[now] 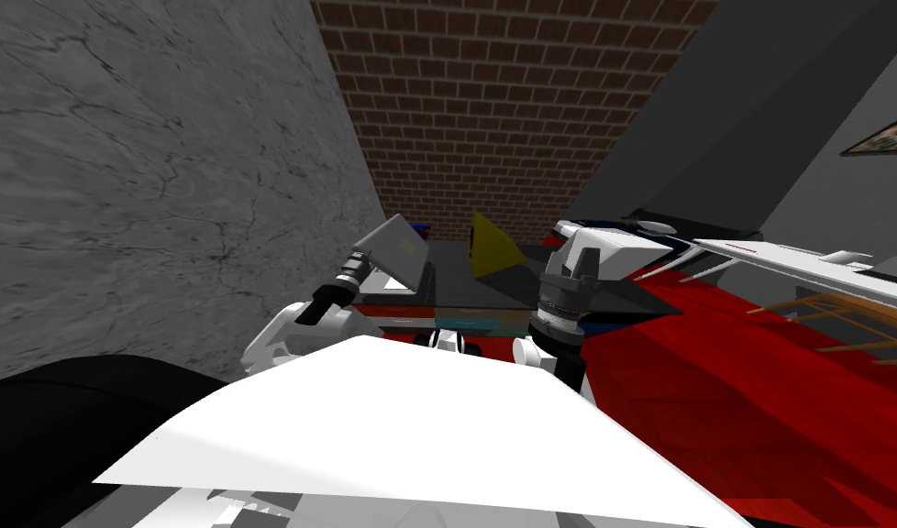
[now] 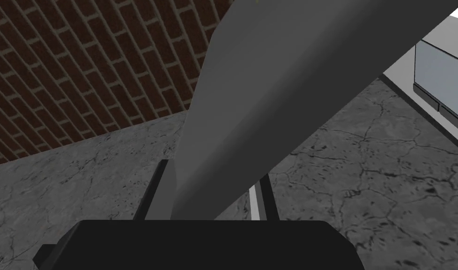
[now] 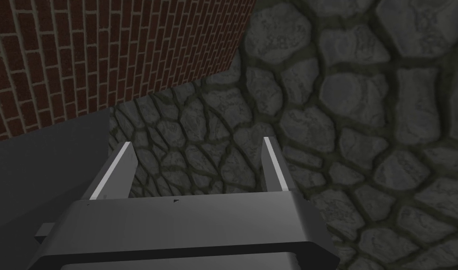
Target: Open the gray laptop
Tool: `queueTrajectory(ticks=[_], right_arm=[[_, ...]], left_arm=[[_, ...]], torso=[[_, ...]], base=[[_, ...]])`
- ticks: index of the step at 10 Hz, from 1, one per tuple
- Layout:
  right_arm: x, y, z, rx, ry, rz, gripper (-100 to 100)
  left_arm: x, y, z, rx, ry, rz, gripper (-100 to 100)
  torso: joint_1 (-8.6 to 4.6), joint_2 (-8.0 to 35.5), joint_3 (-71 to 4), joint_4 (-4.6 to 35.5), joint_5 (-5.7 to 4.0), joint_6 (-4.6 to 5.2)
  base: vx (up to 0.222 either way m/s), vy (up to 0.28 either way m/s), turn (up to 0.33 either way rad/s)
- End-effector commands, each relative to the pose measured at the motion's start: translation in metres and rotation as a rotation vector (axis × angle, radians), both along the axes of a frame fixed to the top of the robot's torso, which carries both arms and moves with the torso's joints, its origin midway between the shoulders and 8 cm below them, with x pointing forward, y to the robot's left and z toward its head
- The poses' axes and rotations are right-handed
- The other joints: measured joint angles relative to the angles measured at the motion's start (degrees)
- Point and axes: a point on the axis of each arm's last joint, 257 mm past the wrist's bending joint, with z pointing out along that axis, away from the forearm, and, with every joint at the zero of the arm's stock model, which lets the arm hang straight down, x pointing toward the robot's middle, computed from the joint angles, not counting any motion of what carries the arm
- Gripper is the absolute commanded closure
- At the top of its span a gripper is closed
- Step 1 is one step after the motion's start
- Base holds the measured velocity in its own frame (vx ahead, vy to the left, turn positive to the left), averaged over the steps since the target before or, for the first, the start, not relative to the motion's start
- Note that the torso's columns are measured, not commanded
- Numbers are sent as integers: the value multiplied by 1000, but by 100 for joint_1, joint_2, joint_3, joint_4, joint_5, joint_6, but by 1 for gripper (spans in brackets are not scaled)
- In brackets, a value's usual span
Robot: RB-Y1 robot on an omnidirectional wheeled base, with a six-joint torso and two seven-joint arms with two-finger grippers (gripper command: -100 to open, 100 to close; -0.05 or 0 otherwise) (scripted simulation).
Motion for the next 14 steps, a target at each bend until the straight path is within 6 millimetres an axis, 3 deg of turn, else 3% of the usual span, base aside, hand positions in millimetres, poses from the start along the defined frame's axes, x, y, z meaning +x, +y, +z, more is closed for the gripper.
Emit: queueTrajectory(ticks=[1,6,7,11,12,14], right_arm=[[0,0,0,0,0,0,0],[0,0,0,0,0,0,0],[0,0,0,0,0,0,0],[0,0,0,0,0,0,0],[0,0,0,0,0,0,0],[0,0,0,0,0,0,0]], left_arm=[[10,-2,-17,-116,-19,-8,100],[27,-11,-48,-326,-52,-20,100],[25,-9,-46,-297,-42,-16,100],[37,-17,-78,-427,-56,-22,100],[28,-13,-65,-406,-47,-17,-100],[25,-13,-57,-405,-52,-19,-100]], torso=[[7,-2,-1,-1,3,-3],[-6,-5,-3,1,-3,-2],[-1,-3,-1,0,0,-2],[1,-4,-2,0,1,-1],[7,-5,-1,-3,4,-4],[-16,-21,-12,-9,-2,0]], base=[[-44,119,19],[-38,102,20],[-17,47,-4],[-20,62,6],[13,35,-3],[30,-11,4]])
